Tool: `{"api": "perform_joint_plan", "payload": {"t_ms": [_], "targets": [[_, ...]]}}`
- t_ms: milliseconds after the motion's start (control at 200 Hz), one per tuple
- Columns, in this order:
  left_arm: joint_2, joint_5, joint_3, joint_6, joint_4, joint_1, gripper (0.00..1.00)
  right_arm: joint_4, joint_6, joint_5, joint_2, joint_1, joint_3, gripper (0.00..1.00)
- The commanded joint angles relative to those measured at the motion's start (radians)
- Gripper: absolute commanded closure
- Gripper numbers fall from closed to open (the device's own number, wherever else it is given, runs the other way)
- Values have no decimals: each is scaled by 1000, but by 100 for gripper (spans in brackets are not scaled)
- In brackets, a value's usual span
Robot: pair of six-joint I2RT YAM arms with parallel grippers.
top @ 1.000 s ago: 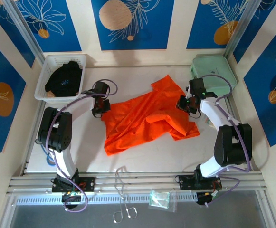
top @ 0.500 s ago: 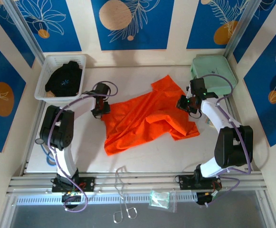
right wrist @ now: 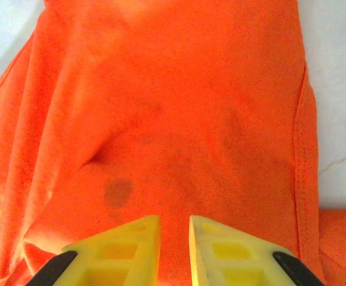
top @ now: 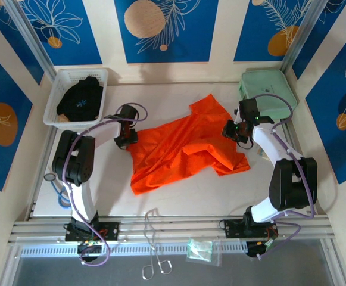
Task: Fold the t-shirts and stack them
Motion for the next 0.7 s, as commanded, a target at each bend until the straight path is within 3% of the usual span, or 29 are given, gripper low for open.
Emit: {"api": "perform_joint_plan", "payload": {"t_ms": [0, 360, 480, 695], "targets": [[16, 2, 4, -7, 2, 14, 69, -13, -1, -13, -32, -8, -10, 79], [-18, -5, 1, -5, 1, 14, 88, -16, -1, -16, -35, -9, -4, 79], [-19, -9, 5, 0, -4, 15, 100, -16, 1, -18, -35, -9, -4, 79], [-33, -1, 27, 11, -19, 14, 100, -25, 1, -29, -45, -9, -7, 79]]}}
